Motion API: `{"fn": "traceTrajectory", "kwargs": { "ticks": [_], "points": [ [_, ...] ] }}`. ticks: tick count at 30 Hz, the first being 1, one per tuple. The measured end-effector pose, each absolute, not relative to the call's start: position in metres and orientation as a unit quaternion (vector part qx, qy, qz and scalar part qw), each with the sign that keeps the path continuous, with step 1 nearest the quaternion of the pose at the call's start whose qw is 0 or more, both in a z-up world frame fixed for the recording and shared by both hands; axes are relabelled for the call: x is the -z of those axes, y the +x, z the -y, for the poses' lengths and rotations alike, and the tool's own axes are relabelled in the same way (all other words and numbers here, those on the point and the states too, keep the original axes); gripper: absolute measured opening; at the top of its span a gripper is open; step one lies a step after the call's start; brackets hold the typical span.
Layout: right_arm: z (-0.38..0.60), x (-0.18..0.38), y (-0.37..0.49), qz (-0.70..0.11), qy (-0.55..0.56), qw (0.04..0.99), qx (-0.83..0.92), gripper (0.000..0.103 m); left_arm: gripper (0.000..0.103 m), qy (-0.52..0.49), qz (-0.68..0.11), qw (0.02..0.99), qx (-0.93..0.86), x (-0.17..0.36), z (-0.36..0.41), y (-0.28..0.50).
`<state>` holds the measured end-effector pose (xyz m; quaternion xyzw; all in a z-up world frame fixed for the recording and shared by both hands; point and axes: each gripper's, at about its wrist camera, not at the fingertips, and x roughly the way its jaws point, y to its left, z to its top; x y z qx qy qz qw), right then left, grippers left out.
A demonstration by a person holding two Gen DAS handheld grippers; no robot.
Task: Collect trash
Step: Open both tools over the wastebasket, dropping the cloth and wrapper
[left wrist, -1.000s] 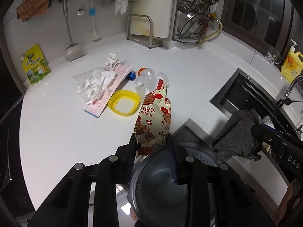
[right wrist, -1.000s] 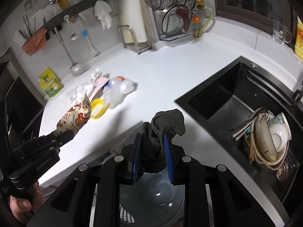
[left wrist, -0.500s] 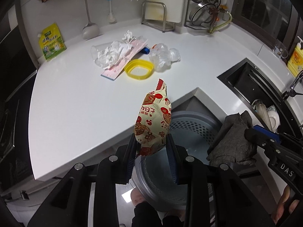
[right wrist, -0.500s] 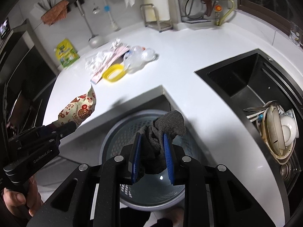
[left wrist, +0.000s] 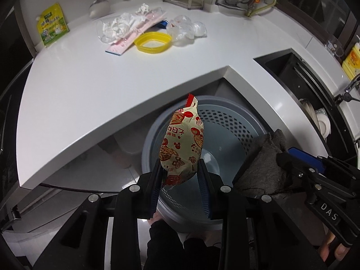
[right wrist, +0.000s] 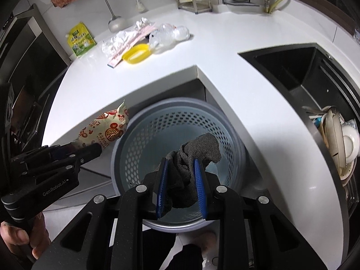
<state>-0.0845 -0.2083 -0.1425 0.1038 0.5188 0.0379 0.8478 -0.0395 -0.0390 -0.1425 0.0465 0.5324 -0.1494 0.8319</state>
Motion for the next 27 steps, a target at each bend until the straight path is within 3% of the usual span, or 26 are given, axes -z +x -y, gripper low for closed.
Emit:
{"fn": "traceTrajectory", "kwargs": {
  "ticks": [21, 24, 25, 27],
  "points": [
    [0.208, 0.172, -0.080, -0.549, 0.118, 0.825, -0.056, 0.025, 0.033, 0.050, -0.557, 0.816, 0.145, 0.154, 0.043, -0.039],
    [0.209, 0.169, -0.080, -0.544, 0.121, 0.829, -0.053, 0.045, 0.043, 0.048, -0.558, 0.817, 0.139, 0.152, 0.041, -0.039],
    [0.209, 0.169, -0.080, -0.541, 0.122, 0.830, -0.052, 0.048, 0.053, 0.045, -0.558, 0.818, 0.136, 0.152, 0.039, -0.039],
    [0.210, 0.167, -0.080, -0.539, 0.123, 0.832, -0.052, 0.048, 0.059, 0.039, -0.555, 0.820, 0.132, 0.151, 0.036, -0.039]
  ]
}}
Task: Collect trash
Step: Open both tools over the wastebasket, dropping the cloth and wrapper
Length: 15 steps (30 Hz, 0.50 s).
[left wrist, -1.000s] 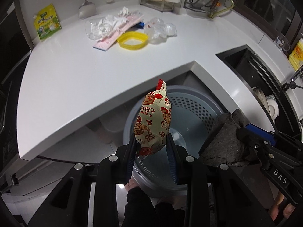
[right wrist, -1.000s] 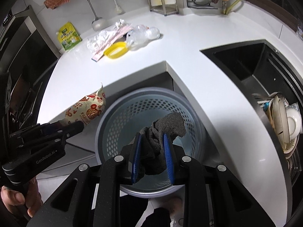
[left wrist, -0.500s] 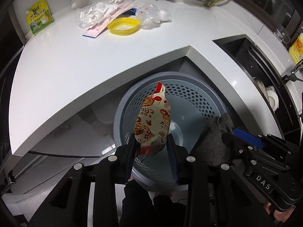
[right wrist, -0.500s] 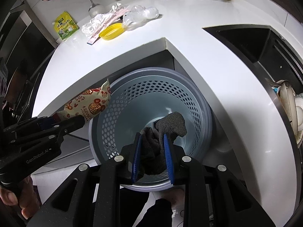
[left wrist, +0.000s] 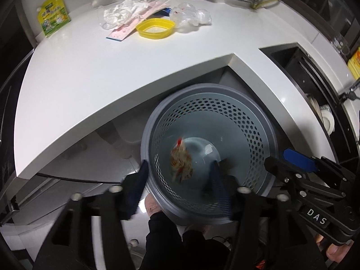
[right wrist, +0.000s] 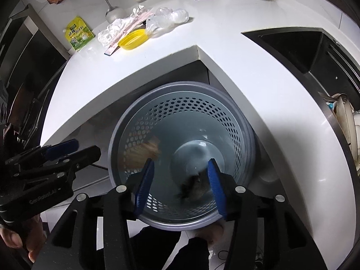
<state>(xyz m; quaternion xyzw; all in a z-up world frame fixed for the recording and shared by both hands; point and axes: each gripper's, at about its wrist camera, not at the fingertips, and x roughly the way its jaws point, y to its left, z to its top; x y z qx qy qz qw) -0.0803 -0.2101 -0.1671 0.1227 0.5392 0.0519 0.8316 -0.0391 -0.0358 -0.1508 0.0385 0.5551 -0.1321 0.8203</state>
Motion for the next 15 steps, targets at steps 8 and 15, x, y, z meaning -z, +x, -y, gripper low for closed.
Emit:
{"fn": "traceTrajectory", "kwargs": {
  "ticks": [8, 15],
  "points": [
    [0.215, 0.170, -0.084, -0.543, 0.128, 0.829, -0.045, 0.054, 0.066, 0.033, -0.550, 0.827, 0.117, 0.146, 0.029, -0.040],
    [0.215, 0.166, -0.091, -0.539, 0.116, 0.834, -0.034, 0.061, 0.080, 0.027, -0.537, 0.837, 0.105, 0.138, 0.023, -0.041]
  ]
}}
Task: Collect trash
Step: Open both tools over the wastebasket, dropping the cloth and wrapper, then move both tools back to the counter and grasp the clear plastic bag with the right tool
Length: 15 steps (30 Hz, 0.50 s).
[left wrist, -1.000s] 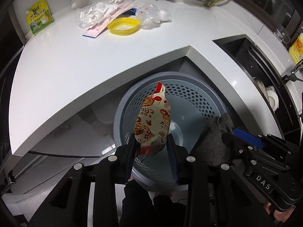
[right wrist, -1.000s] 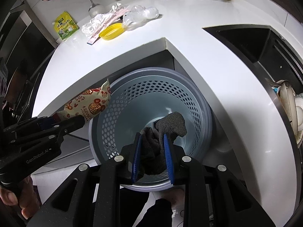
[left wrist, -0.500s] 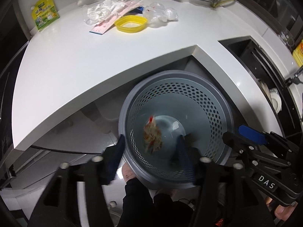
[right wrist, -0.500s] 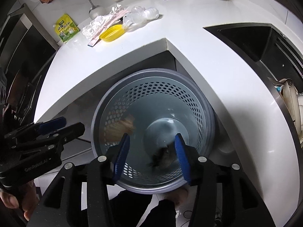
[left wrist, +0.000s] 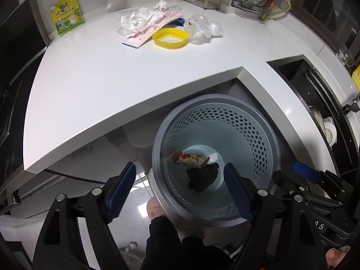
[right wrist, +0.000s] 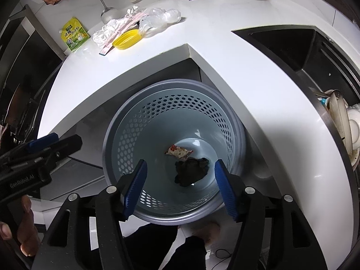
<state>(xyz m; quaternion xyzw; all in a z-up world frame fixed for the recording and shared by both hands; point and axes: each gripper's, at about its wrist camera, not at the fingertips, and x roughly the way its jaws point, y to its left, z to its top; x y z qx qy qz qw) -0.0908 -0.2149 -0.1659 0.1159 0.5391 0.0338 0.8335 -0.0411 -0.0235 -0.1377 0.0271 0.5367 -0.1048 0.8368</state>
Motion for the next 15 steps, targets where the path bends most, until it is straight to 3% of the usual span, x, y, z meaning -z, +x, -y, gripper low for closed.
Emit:
{"fn": "traceTrajectory", "kwargs": {
  "ticks": [7, 12, 15],
  "points": [
    [0.215, 0.152, -0.091, -0.522, 0.109, 0.845, -0.034, 0.068, 0.088, 0.026, -0.517, 0.850, 0.096, 0.124, 0.019, -0.038],
    [0.213, 0.144, -0.085, -0.517, 0.101, 0.850, -0.032, 0.068, 0.090, 0.026, -0.504, 0.859, 0.090, 0.113, 0.014, -0.033],
    [0.211, 0.140, -0.079, -0.512, 0.098, 0.853, -0.026, 0.074, 0.090, 0.023, -0.497, 0.863, 0.085, 0.107, 0.009, -0.027]
  ]
}}
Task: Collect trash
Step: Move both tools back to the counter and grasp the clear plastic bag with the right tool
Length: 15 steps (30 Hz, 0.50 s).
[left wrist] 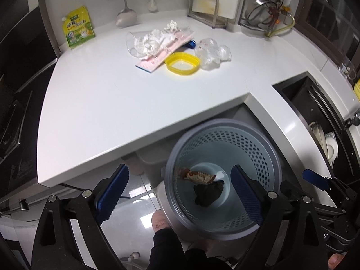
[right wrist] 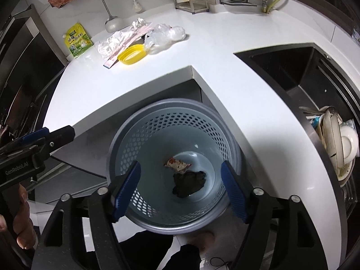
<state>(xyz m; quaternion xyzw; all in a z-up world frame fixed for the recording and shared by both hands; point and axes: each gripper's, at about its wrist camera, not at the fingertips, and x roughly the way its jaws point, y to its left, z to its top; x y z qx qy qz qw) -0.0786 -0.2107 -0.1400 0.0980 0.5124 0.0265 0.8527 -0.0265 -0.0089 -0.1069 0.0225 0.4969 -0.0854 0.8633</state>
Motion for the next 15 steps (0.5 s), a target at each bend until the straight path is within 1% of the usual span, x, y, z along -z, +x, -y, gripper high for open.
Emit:
{"fn": "traceTrajectory", "kwargs": {
  "ticks": [15],
  "points": [
    [0.203, 0.118, -0.030, -0.496, 0.088, 0.864, -0.007, 0.075, 0.093, 0.000, -0.454, 0.890, 0.049, 0.077, -0.034, 0.029]
  ]
}}
